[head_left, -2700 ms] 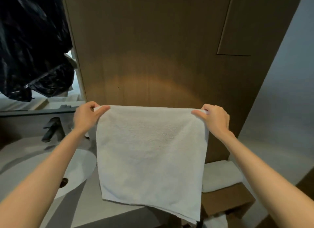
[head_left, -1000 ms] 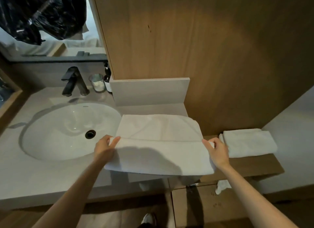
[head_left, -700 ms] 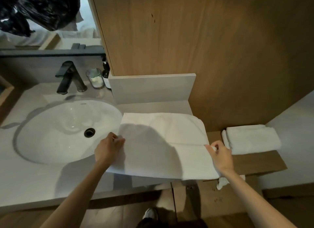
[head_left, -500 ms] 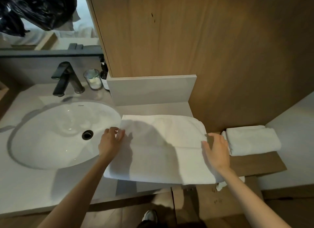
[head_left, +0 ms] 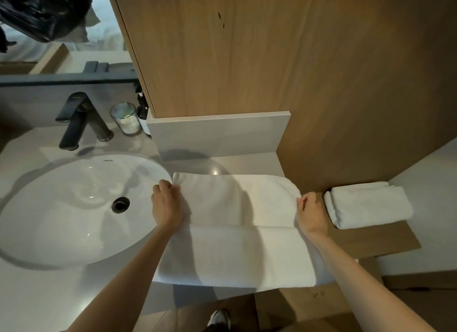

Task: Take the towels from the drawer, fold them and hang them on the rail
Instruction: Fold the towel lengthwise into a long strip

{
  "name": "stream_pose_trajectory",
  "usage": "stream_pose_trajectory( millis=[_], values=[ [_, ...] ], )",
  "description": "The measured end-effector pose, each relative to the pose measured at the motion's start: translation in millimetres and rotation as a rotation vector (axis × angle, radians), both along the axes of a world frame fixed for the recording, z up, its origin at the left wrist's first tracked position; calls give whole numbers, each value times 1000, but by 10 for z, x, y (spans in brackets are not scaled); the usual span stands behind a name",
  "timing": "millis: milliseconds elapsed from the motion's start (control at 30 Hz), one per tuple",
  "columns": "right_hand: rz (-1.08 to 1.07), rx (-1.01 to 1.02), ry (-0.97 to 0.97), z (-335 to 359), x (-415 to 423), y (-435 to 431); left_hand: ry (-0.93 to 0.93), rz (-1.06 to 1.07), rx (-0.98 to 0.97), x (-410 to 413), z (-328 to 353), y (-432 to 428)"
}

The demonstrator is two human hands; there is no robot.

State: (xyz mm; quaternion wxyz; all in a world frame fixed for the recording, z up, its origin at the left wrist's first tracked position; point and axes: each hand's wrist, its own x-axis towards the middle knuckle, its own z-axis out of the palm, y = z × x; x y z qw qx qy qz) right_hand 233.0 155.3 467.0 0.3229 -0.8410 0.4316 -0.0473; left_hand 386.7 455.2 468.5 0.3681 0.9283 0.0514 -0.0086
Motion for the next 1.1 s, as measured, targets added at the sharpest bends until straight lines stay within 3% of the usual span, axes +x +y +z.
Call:
stream_pose_trajectory(
  millis=[100, 233, 433, 533, 633, 733, 867, 1100],
  values=[
    [20, 33, -136, -15, -22, 6, -2, -42, 37, 53, -13, 39],
    [50, -91, -231, -1, -31, 21, 21, -73, 61, 142, -10, 116],
    [-27, -219, -135, -11, -22, 38, 15, -78, 118, 243, 27, 113],
    [25, -459, -132, 38, -20, 78, -230, -180, 184, 183, 82, 51],
    [340, -504, -216, 96, 93, 536, -360, -456, 167, -264, 75, -254],
    [578, -401, -83, 24, 245, 1050, -257, -739, 295, -748, -71, -593],
    [632, -424, 170, -163, 223, 1054, -143, -704, 471, -757, -185, -543],
    [578, -466, 244, -114, -205, 440, -123, -665, 505, -460, -120, 150]
  ],
)
